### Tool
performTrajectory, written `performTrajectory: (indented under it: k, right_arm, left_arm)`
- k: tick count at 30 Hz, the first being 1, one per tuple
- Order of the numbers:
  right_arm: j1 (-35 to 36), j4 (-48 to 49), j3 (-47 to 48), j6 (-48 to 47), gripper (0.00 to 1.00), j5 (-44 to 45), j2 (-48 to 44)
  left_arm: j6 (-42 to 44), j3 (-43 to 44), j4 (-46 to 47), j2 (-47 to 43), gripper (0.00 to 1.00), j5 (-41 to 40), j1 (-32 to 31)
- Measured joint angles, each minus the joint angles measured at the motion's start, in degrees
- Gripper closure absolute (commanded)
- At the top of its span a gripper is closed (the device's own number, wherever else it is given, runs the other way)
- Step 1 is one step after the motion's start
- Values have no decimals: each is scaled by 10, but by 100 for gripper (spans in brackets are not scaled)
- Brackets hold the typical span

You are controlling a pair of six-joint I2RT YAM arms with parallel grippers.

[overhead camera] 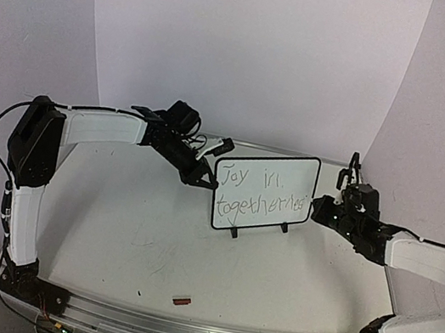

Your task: Write a sentence on the whiteboard

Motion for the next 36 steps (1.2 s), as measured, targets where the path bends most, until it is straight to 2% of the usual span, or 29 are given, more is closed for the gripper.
performTrajectory:
  k: [5, 14, 36]
  right_arm:
    - [0, -4, 0, -3, 100, 12, -19]
    - [-3, -8, 1, -11, 100, 24, 25]
    - [-25, 13, 20, -26, 100, 10, 63]
  left_arm:
    - [0, 0, 0, 0, 100, 0, 0]
    - [0, 0, 0, 0, 100, 0, 0]
    - [0, 0, 0, 0, 100, 0, 0]
